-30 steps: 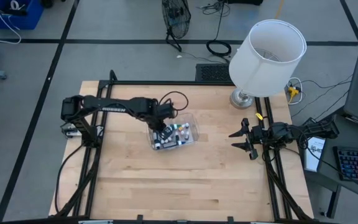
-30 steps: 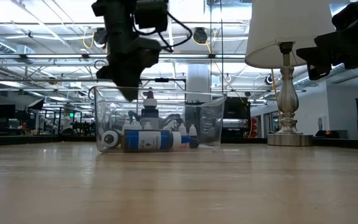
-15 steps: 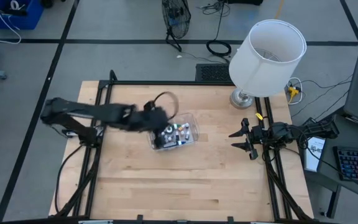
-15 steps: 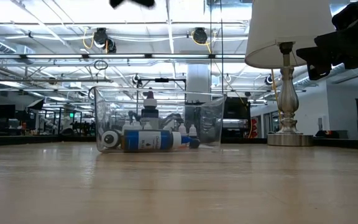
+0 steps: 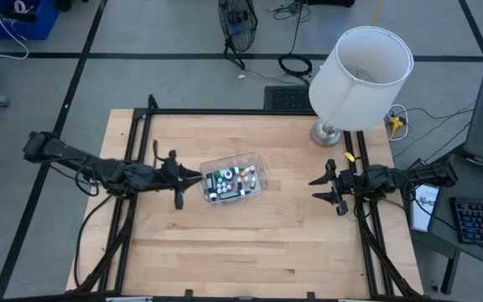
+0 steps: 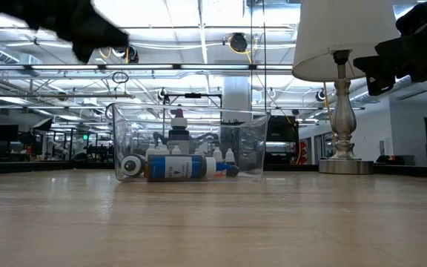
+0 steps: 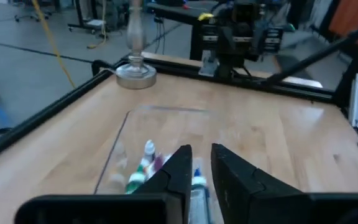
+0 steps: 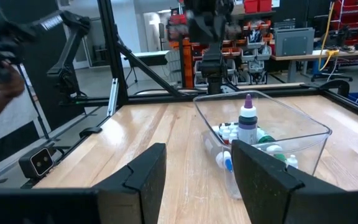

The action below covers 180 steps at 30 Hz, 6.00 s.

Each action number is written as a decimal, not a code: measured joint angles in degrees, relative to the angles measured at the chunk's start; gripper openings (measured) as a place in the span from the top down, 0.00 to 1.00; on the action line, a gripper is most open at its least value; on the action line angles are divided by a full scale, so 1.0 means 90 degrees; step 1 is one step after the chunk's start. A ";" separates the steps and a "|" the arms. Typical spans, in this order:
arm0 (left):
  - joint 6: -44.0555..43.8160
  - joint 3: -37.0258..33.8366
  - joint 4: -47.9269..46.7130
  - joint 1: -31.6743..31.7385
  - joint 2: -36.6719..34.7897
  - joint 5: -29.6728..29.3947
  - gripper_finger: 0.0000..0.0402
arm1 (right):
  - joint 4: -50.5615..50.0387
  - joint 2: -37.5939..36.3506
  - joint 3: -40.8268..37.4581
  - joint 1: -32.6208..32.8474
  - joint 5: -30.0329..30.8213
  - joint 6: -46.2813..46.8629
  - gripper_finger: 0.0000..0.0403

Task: Pick & Place food coloring
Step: Return to Home Position

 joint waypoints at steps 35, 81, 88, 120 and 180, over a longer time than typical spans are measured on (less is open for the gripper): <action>-0.0498 -0.3027 -0.0115 0.0696 -0.4418 0.1135 0.83 | 0.0000 0.0000 0.0000 0.0000 0.0000 -0.0001 0.58; -0.0614 -0.3025 -0.0138 0.0696 -0.4389 0.1147 0.83 | 0.0002 0.0000 0.0000 0.0000 0.0000 0.0000 0.58; -0.0617 -0.3025 -0.0139 0.0696 -0.4390 0.1147 0.83 | 0.0001 0.0000 0.0000 0.0000 0.0000 -0.0001 0.58; -0.0619 -0.3024 -0.0141 0.0696 -0.4390 0.1147 0.83 | -0.0001 0.0000 0.0000 0.0000 0.0000 0.0000 0.58; -0.0619 -0.3022 -0.0141 0.0696 -0.4389 0.1147 0.83 | 0.0001 0.0000 0.0000 0.0000 0.0000 0.0000 0.58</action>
